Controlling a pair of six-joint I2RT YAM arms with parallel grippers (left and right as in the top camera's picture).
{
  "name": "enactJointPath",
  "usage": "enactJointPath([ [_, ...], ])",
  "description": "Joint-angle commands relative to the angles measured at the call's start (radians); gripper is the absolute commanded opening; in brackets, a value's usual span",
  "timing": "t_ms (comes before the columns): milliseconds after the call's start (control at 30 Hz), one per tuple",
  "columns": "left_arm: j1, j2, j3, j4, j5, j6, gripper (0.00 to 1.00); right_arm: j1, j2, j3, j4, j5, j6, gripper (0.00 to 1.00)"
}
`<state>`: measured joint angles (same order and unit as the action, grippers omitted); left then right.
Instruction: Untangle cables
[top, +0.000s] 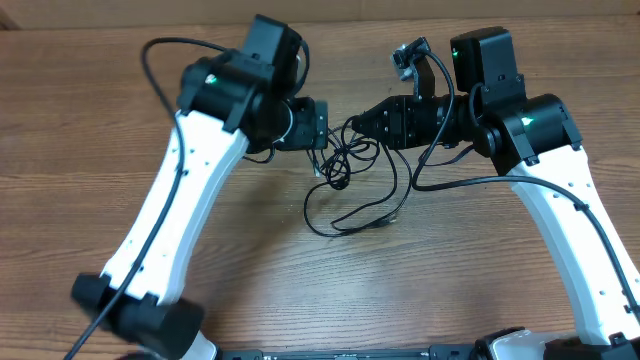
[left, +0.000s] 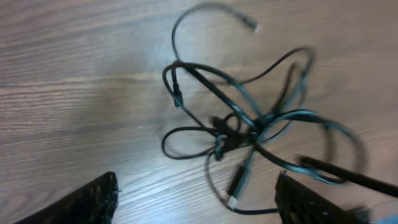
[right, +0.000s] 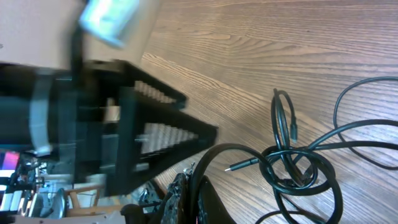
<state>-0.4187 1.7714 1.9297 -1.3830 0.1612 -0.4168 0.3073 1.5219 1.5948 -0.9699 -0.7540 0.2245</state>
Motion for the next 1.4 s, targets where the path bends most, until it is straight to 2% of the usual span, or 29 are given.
enactJointPath([
  [0, -0.003, 0.070, 0.005, -0.030, 0.058, 0.193, 0.79, -0.002, -0.001, 0.009, 0.010, -0.010, 0.016, 0.04],
  [133, 0.000, 0.117, 0.005, -0.020, 0.057, 0.216, 0.76, -0.002, -0.001, 0.009, 0.015, -0.036, 0.015, 0.04],
  [233, 0.012, 0.140, 0.005, 0.011, 0.070, 0.216, 0.78, -0.002, -0.001, 0.009, 0.019, -0.067, 0.014, 0.04],
  [300, 0.023, 0.152, 0.005, 0.030, 0.112, 0.220, 0.80, -0.002, -0.001, 0.009, 0.019, -0.070, 0.014, 0.04],
  [467, 0.036, 0.170, 0.005, 0.068, 0.309, 0.340, 0.77, -0.002, -0.001, 0.009, 0.019, -0.070, 0.011, 0.04],
  [633, 0.036, 0.183, 0.004, 0.119, 0.380, 0.334, 0.77, -0.002, -0.001, 0.009, 0.018, -0.071, 0.011, 0.04],
  [733, 0.036, 0.192, 0.004, 0.133, 0.409, 0.301, 0.73, -0.002, -0.001, 0.009, 0.018, -0.071, 0.011, 0.04],
  [933, 0.033, 0.215, 0.003, 0.111, 0.408, 0.269, 0.59, -0.002, -0.001, 0.009, 0.018, -0.071, 0.011, 0.04],
  [1067, 0.025, 0.233, 0.003, 0.095, 0.410, 0.256, 0.58, -0.002, -0.001, 0.009, 0.018, -0.071, 0.011, 0.04],
  [1133, 0.023, 0.237, 0.003, 0.090, 0.408, 0.256, 0.53, -0.002, -0.001, 0.009, 0.018, -0.070, 0.011, 0.04],
  [1267, 0.023, 0.237, 0.003, 0.094, 0.408, 0.256, 0.35, -0.002, -0.001, 0.009, 0.018, -0.070, 0.011, 0.04],
  [1333, 0.027, 0.238, 0.003, 0.098, 0.401, 0.256, 0.10, -0.002, -0.001, 0.009, 0.018, -0.059, 0.011, 0.04],
  [1367, 0.027, 0.237, 0.003, 0.098, 0.389, 0.255, 0.04, -0.002, -0.001, 0.009, 0.018, -0.045, 0.011, 0.04],
])
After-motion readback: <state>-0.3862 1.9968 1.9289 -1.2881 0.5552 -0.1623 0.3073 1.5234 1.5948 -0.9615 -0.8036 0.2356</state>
